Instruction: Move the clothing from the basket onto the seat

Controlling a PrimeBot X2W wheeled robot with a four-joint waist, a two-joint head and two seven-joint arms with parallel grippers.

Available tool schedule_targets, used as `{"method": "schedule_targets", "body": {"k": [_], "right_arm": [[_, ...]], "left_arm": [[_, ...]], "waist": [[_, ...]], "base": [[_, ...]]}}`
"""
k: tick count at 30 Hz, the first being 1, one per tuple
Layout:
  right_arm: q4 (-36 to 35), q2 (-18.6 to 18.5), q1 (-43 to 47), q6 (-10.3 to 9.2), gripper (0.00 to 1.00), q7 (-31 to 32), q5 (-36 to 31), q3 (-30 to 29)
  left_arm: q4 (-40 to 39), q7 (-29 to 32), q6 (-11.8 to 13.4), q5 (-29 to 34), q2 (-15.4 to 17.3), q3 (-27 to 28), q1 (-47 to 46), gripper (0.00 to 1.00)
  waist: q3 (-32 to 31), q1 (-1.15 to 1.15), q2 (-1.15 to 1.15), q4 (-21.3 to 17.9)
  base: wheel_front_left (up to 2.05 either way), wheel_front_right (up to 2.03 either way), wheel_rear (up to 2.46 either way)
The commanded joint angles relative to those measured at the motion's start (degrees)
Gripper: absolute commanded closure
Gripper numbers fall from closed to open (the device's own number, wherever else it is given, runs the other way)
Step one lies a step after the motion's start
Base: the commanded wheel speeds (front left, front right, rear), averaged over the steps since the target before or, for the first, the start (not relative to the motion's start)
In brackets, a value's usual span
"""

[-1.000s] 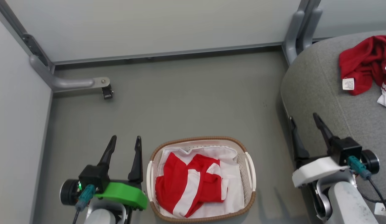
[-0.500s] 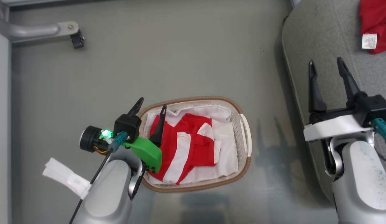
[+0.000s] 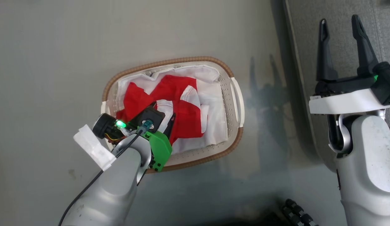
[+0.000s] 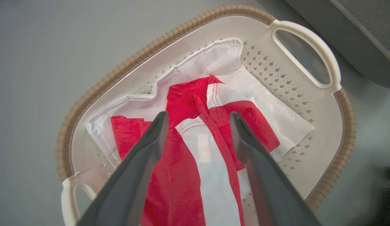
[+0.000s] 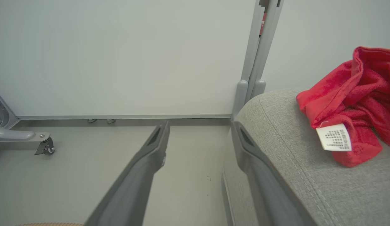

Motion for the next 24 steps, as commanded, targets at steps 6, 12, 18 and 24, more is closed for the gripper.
{"method": "schedule_targets", "body": {"k": [6, 12, 18, 24], "right_arm": [[-1.81, -0.16, -2.5, -0.08, 0.0, -0.11, 1.73, 1.43], [-2.9, -0.17, -3.45, -0.08, 0.0, -0.11, 2.64, 1.98], [-3.66, -0.18, -4.02, -0.08, 0.0, -0.11, 3.96, 2.8], [-4.09, -0.17, -4.63, -0.08, 0.0, -0.11, 4.76, 3.59]], "left_arm": [[5.34, 1.81, -0.14, -0.97, 0.3, -4.17, -5.05, 0.0], [9.6, 2.02, -0.14, -1.84, 0.27, -5.71, -7.91, 0.0], [14.11, 2.95, 3.78, -0.74, 0.56, -6.51, -10.66, 0.0], [17.01, 2.45, 7.66, -0.02, 1.06, -6.92, -12.67, 0.0]], "waist": [[9.09, -0.01, 0.0, -5.32], [12.34, -0.01, 0.0, -6.79], [14.72, -0.01, 0.0, -7.86], [15.8, -0.01, 0.0, -8.46]], "base": [[0.0, 0.0, 0.0], [0.0, 0.0, 0.0], [0.0, 0.0, 0.0], [0.0, 0.0, 0.0]]}}
